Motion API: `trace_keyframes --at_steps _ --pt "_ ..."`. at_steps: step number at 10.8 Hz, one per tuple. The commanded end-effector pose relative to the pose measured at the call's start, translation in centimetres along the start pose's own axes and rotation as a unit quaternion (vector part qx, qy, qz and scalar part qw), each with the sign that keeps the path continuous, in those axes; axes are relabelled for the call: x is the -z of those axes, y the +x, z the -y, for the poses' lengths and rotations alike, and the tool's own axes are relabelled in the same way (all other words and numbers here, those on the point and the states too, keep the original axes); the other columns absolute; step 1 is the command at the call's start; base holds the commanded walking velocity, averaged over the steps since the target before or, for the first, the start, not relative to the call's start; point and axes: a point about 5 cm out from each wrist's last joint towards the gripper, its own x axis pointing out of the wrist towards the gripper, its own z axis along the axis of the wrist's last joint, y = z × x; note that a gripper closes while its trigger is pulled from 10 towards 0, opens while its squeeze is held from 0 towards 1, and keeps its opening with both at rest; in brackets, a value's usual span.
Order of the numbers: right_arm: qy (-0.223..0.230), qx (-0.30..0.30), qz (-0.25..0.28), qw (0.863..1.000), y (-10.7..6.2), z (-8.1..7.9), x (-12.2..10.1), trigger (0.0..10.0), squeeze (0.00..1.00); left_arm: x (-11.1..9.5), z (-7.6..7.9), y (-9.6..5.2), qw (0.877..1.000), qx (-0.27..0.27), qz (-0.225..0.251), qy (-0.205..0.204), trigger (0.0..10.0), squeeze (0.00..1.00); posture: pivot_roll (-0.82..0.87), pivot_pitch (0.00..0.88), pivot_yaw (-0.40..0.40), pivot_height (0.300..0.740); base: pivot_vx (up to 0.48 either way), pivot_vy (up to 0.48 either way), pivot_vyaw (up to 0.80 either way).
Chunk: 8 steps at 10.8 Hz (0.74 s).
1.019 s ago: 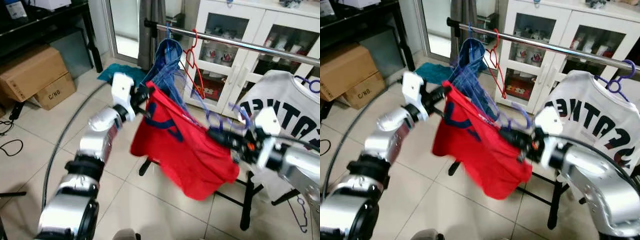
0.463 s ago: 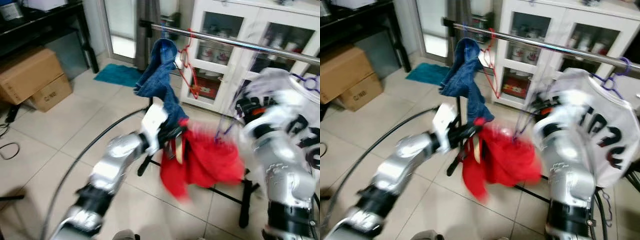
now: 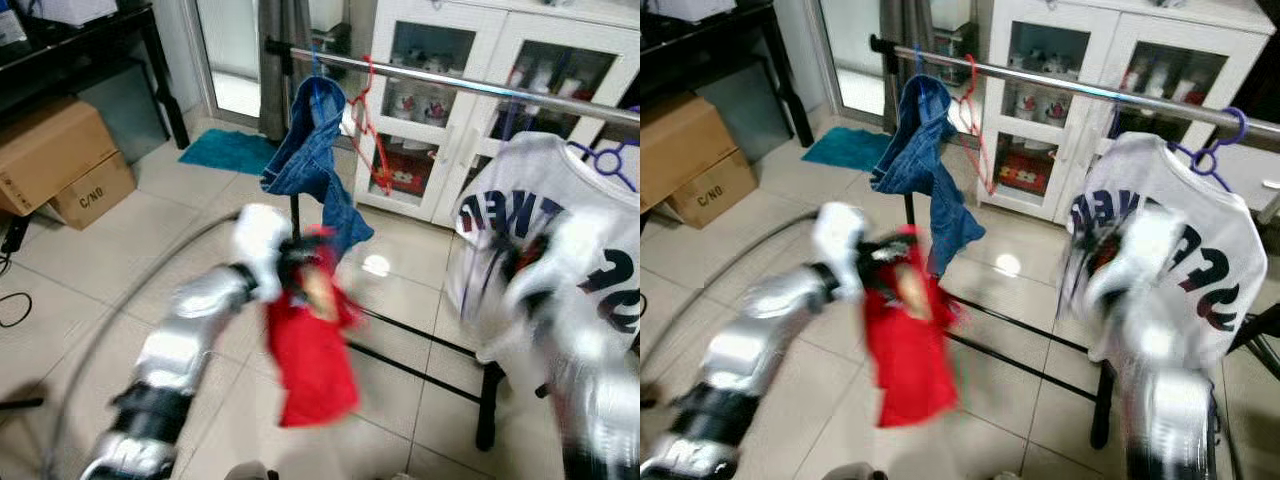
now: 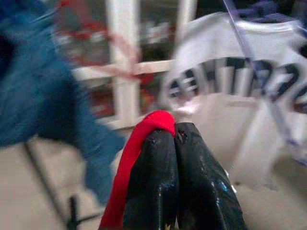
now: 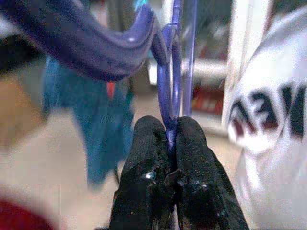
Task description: Hang hanger
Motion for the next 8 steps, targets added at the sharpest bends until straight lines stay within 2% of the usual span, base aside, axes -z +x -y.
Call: trace_keyframes --at_steps 1,2,3,4,6,7,8 --pt "-0.03 -0.025 -0.021 0.999 -0.7 -1.1 0.3 10.0 0.0 0.5 -1.2 -1.0 0.998 -0.064 -0.011 -0.011 10.0 0.0 0.03 0.0 0.015 0.74 0.0 0.0 0.0" --pt "-0.048 0.006 -0.081 0.995 -2.4 -1.3 3.2 10.0 0.0 2.1 -2.9 -2.9 0.984 -0.163 -0.047 -0.054 10.0 0.0 0.03 0.0 0.018 0.74 0.0 0.0 -0.8" --pt "-0.014 0.024 -0.1 0.995 -3.4 -1.5 4.4 10.0 0.0 2.7 -3.2 -4.1 0.981 -0.177 -0.039 -0.069 10.0 0.0 0.04 0.0 0.016 0.74 0.0 0.0 -0.8" --pt "-0.009 0.048 -0.106 0.993 -3.4 -1.5 4.5 10.0 0.0 2.8 -3.4 -4.8 0.979 -0.187 -0.024 -0.082 10.0 0.0 0.04 0.0 0.01 0.74 0.0 0.0 -0.8" --pt "0.009 0.058 -0.075 0.995 -2.6 -1.6 3.3 10.0 0.0 2.7 -3.4 -5.5 0.974 -0.197 0.004 -0.116 10.0 0.0 0.06 0.0 -0.018 0.74 0.0 0.0 -0.79" --pt "0.003 0.068 -0.066 0.996 -2.2 -1.7 3.1 10.0 0.0 2.6 -3.5 -5.5 0.971 -0.22 0.006 -0.093 10.0 0.0 0.06 0.0 -0.022 0.74 0.0 0.0 -0.8" --pt "-0.016 0.077 -0.076 0.994 -2.2 -1.6 3.2 10.0 0.0 2.3 -3.6 -5.4 0.969 -0.227 0.014 -0.097 10.0 0.0 0.06 0.0 -0.02 0.74 0.0 0.0 -0.8"
